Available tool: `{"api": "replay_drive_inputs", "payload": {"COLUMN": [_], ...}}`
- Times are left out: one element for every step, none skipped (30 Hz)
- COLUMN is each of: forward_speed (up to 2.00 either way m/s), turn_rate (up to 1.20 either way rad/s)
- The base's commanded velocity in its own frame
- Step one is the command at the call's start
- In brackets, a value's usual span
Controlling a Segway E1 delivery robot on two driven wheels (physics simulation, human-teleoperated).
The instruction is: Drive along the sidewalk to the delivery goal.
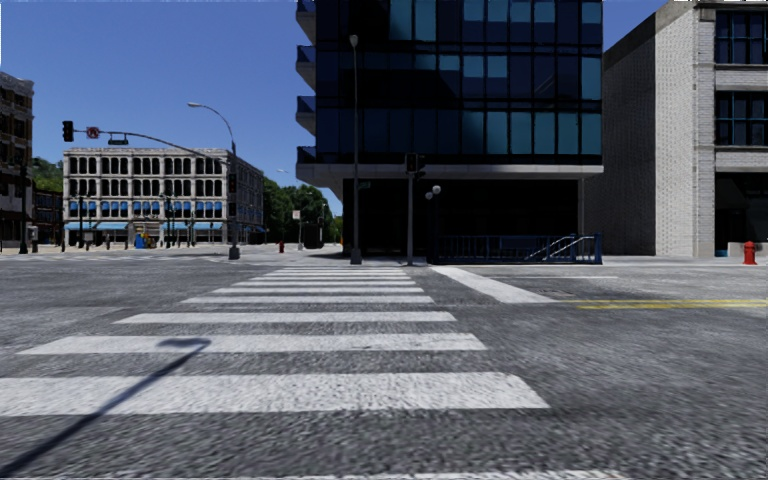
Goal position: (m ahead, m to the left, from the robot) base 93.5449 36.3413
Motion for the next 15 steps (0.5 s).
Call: {"api": "replay_drive_inputs", "payload": {"forward_speed": [2.00, 2.00, 2.00, 2.00, 2.00, 2.00, 2.00, 2.00, 2.00, 2.00, 2.00, 2.00, 2.00, 2.00, 2.00], "turn_rate": [0.00, 0.00, 0.00, 0.00, 0.00, 0.00, 0.00, 0.04, 0.04, 0.24, 0.47, 0.60, 0.60, 0.68, 0.72]}}
